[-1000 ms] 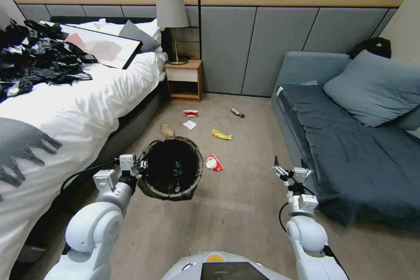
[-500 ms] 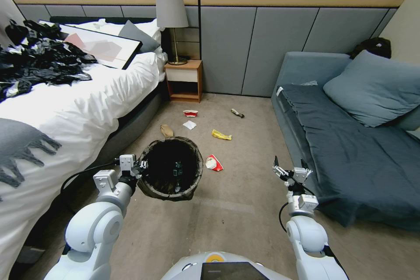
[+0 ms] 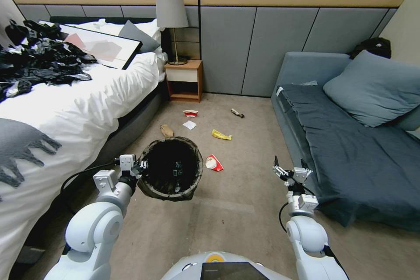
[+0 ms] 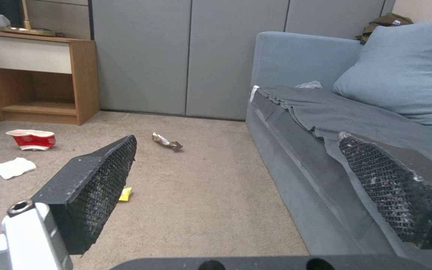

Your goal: Pick up the trash bin, then pick up the garbage from the floor and place it into the trash bin.

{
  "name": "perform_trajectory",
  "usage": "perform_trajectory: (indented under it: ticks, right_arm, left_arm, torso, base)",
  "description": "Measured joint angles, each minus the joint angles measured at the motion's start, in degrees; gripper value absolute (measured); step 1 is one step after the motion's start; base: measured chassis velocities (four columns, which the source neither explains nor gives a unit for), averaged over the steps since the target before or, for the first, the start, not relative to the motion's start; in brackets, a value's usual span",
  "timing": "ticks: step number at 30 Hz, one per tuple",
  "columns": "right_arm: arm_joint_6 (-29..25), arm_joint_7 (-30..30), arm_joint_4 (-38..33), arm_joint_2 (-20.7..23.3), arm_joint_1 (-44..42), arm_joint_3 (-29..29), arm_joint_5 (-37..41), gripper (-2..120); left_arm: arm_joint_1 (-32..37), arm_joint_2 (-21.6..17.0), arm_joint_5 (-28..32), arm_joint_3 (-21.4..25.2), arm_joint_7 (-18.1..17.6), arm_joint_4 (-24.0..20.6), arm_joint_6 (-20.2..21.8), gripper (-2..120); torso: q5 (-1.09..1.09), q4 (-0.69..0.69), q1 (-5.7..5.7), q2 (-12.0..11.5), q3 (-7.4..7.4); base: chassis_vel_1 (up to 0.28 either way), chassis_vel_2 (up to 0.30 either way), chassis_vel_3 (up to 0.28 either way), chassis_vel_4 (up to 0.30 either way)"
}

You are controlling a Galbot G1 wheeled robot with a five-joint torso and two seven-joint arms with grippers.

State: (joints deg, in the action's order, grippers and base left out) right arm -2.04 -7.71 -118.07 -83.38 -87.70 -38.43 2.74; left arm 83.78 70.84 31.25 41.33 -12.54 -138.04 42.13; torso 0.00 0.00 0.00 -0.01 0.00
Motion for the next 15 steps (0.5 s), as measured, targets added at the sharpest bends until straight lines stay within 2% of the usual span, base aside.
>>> perform_trajectory:
  ticks: [15]
  right_arm:
    - [0.0,0.0,0.0,0.0,0.0,0.0,0.0,100]
  left_arm:
    - [0.0,0.0,0.0,0.0,0.0,0.0,0.0,5]
  torso:
    - [0.0,0.0,0.0,0.0,0.0]
  base:
    - [0.0,0.0,0.0,0.0]
